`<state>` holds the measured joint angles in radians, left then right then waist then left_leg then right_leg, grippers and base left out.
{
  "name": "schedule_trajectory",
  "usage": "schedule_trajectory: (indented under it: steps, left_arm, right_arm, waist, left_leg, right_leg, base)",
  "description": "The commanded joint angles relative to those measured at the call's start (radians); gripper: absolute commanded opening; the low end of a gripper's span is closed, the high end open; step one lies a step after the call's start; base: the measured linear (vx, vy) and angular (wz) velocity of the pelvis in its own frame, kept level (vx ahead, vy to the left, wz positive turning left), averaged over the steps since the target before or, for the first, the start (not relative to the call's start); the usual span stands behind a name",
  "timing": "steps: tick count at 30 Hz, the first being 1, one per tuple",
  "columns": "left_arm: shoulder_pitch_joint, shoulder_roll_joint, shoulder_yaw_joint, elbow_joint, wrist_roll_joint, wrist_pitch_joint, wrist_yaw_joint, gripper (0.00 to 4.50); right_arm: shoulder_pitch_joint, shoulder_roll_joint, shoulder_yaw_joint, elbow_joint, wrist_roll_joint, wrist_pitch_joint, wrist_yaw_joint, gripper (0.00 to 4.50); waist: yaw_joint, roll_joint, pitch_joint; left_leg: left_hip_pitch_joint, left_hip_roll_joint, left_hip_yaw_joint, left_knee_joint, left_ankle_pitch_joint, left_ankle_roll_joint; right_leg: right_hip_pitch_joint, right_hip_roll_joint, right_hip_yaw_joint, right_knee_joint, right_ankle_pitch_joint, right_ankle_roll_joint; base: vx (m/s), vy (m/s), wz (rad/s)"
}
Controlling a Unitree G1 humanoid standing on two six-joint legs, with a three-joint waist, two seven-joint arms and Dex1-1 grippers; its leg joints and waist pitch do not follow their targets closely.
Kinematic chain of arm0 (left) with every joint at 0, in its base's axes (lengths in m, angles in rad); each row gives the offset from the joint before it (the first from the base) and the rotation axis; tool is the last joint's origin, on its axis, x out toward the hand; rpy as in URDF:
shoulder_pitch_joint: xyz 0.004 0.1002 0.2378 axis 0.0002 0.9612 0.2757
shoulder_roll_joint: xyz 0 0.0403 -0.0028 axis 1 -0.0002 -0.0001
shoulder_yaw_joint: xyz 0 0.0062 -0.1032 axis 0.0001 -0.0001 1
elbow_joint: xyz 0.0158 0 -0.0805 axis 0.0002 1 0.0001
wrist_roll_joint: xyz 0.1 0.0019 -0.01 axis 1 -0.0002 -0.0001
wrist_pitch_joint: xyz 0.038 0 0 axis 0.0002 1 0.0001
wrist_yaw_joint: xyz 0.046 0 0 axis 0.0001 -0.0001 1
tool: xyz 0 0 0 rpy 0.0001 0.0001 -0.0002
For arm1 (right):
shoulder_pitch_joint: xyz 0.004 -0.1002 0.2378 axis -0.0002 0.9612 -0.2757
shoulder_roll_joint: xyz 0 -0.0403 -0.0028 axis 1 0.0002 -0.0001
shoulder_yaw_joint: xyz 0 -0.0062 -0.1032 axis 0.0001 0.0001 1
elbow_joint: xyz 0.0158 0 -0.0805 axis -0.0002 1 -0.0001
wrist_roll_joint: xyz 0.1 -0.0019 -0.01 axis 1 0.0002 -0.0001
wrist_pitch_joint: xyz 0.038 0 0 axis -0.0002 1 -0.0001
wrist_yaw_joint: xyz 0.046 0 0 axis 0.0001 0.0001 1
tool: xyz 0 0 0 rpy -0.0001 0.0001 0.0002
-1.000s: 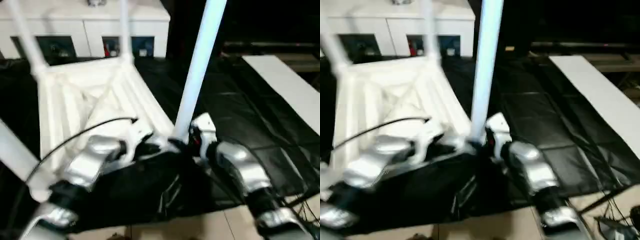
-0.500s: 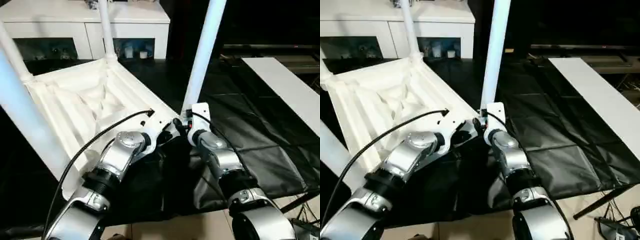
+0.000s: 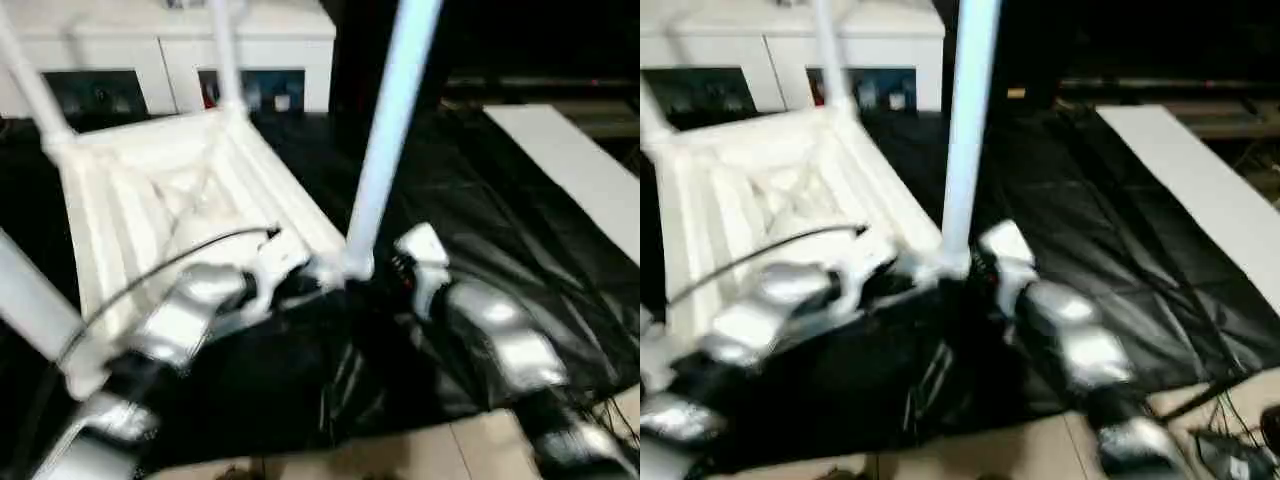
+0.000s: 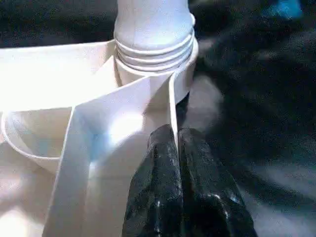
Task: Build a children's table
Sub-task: Rotate leg to tighten
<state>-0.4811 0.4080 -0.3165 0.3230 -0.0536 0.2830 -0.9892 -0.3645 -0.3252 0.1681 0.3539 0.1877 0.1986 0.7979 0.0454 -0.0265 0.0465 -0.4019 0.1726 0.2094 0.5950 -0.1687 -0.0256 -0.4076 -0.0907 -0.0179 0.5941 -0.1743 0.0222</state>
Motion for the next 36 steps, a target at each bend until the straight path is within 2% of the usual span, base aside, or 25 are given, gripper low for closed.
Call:
schedule_trajectory:
  steps: [1,3,5,7,8,12,13,15,19,23,27,30,34,36]
  left_arm:
    - [0.002,-0.006,-0.046,-0.062,-0.039,-0.013,-0.098,0.0]
    - [0.004,-0.002,-0.042,-0.084,-0.054,0.0,-0.125,0.0]
    - [0.003,0.001,-0.042,-0.092,-0.052,0.0,-0.133,0.0]
    - [-0.001,0.003,-0.04,-0.084,-0.049,-0.008,-0.135,0.0]
    - [-0.003,0.003,-0.04,-0.081,-0.049,-0.009,-0.135,0.0]
    - [-0.003,0.008,-0.039,-0.078,-0.052,-0.014,-0.139,0.0]
    - [-0.002,0.01,-0.039,-0.079,-0.053,-0.013,-0.142,0.0]
    - [-0.001,0.012,-0.036,-0.08,-0.051,-0.012,-0.145,0.0]
    - [0.001,0.017,-0.03,-0.08,-0.05,-0.01,-0.151,0.0]
    - [0.002,0.016,-0.029,-0.079,-0.049,-0.01,-0.152,0.0]
    - [0.003,0.019,-0.03,-0.079,-0.049,-0.008,-0.154,0.0]
    - [0.005,0.021,-0.033,-0.08,-0.049,-0.005,-0.157,0.0]
    - [0.005,0.009,-0.035,-0.064,-0.025,-0.004,-0.118,0.0]
    - [-0.002,-0.007,-0.033,-0.046,-0.011,0.006,-0.082,0.0]
  right_arm:
    - [0.002,-0.021,0.01,-0.044,0.02,0.017,0.06,3.88]
    - [0.015,-0.049,0.019,-0.071,0.032,0.031,0.109,3.88]
    - [0.023,-0.067,0.028,-0.089,0.04,0.043,0.148,3.88]
    - [0.028,-0.079,0.044,-0.097,0.036,0.045,0.174,3.88]
    - [0.028,-0.08,0.049,-0.095,0.031,0.041,0.175,3.88]
    - [0.031,-0.079,0.052,-0.097,0.031,0.047,0.184,3.88]
    - [0.03,-0.078,0.053,-0.094,0.031,0.05,0.187,3.88]
    - [0.028,-0.077,0.057,-0.087,0.025,0.052,0.189,3.59]
    - [0.02,-0.082,0.06,-0.067,0.022,0.059,0.201,3.29]
    - [0.018,-0.083,0.061,-0.057,0.02,0.059,0.206,2.99]
    - [0.017,-0.087,0.068,-0.041,0.013,0.055,0.214,2.68]
    - [0.017,-0.087,0.07,-0.036,0.01,0.054,0.218,2.61]
    - [0.01,-0.067,0.076,0.02,-0.043,0.011,0.146,2.59]
    - [-0.002,-0.041,0.061,0.049,-0.057,0.007,0.078,2.58]
  waist:
    - [0.001,0.01,-0.062]
    - [0.009,0.011,-0.06]
    - [0.016,0.01,-0.058]
    - [0.016,0.009,-0.058]
    - [0.015,0.005,-0.057]
    - [0.015,0.005,-0.057]
    - [0.014,0.006,-0.057]
    - [0.013,0.004,-0.058]
    - [0.015,0.004,-0.061]
    - [0.017,0.003,-0.06]
    - [0.016,0.004,-0.061]
    - [0.016,0.004,-0.061]
    - [0.016,0.004,-0.061]
    - [0.012,0.005,-0.058]
  left_leg:
    - [0.037,0.058,-0.029,-0.085,-0.294,0.011]
    - [0.041,0.057,-0.025,-0.085,-0.3,0.011]
    - [0.043,0.06,-0.026,-0.087,-0.316,0.001]
    - [0.042,0.06,-0.027,-0.088,-0.33,-0.009]
    - [0.041,0.059,-0.027,-0.088,-0.339,-0.014]
    - [0.04,0.058,-0.03,-0.089,-0.349,-0.024]
    - [0.04,0.058,-0.03,-0.088,-0.345,-0.025]
    - [0.04,0.058,-0.03,-0.088,-0.34,-0.023]
    - [0.038,0.056,-0.027,-0.083,-0.29,-0.005]
    - [0.039,0.057,-0.026,-0.083,-0.288,0.001]
    - [0.04,0.057,-0.028,-0.083,-0.301,-0.006]
    - [0.04,0.057,-0.028,-0.083,-0.295,-0.006]
    - [0.039,0.056,-0.026,-0.081,-0.288,-0.005]
    - [0.039,0.057,-0.028,-0.085,-0.323,-0.017]
  right_leg:
    - [0.028,-0.04,0.023,-0.058,-0.149,-0.227]
    - [0.026,-0.038,0.024,-0.059,-0.154,-0.236]
    - [0.025,-0.042,0.025,-0.061,-0.186,-0.228]
    - [0.025,-0.043,0.025,-0.062,-0.208,-0.22]
    - [0.024,-0.044,0.025,-0.064,-0.229,-0.214]
    - [0.022,-0.047,0.026,-0.067,-0.276,-0.197]
    - [0.022,-0.046,0.026,-0.067,-0.271,-0.196]
    - [0.022,-0.044,0.025,-0.066,-0.261,-0.197]
    - [0.026,-0.044,0.025,-0.059,-0.194,-0.214]
    - [0.027,-0.044,0.024,-0.059,-0.199,-0.219]
    - [0.027,-0.045,0.024,-0.06,-0.216,-0.216]
    - [0.027,-0.044,0.024,-0.059,-0.208,-0.216]
    - [0.027,-0.044,0.023,-0.058,-0.195,-0.222]
    - [0.026,-0.046,0.024,-0.063,-0.245,-0.214]
  base:
    - [0.0,0.0,0.0]
    - [0.0,0.0,0.0]
    - [0.0,0.0,0.0]
    - [0.0,0.0,0.0]
    - [0.0,0.0,0.0]
    - [0.0,0.0,0.0]
    - [0.0,0.0,0.0]
    - [0.0,0.0,0.0]
    - [0.0,0.0,0.0]
    - [0.0,0.0,0.0]
    - [0.0,0.0,0.0]
    - [0.0,0.0,0.0]
    - [0.0,0.0,0.0]
    - [0.0,0.0,0.0]
